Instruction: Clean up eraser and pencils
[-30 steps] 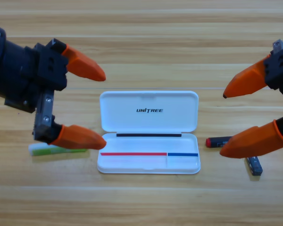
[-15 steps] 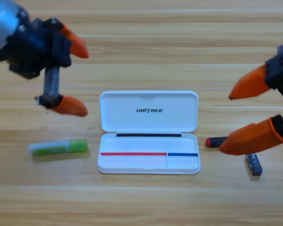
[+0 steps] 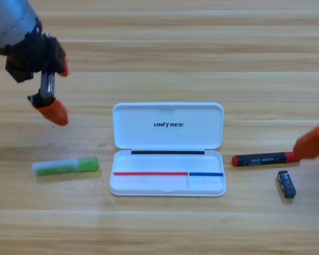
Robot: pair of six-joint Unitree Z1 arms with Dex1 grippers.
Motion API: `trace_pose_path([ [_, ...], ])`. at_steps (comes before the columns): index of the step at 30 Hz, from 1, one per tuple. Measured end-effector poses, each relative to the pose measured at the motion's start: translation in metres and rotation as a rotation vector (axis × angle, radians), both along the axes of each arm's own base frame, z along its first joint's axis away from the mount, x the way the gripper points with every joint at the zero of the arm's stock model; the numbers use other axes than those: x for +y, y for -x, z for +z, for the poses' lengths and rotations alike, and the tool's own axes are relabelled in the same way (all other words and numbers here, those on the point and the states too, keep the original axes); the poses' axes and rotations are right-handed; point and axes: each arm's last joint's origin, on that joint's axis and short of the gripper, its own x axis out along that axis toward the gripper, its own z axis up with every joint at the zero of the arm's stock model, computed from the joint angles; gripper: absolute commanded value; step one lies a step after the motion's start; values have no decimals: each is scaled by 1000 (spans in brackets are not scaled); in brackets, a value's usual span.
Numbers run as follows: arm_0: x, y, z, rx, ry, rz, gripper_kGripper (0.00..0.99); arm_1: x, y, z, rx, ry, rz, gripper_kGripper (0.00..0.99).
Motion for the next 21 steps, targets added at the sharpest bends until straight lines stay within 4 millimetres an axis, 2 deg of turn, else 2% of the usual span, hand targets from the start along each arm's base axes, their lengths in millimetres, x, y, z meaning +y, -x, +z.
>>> trace_pose_path([
  [4,3,-9,-16,50,-23,12,989,6,-9,-22,87,26,-105,988],
  [8,8,-14,-35,110,-54,6,990,12,-17,-39,123,63,-116,988],
  [14,15,-8,-57,174,-83,-40,985,19,-32,-72,193,77,-248,971],
  [21,17,-4,-73,217,-85,-56,982,28,-56,-105,235,84,-351,881],
])
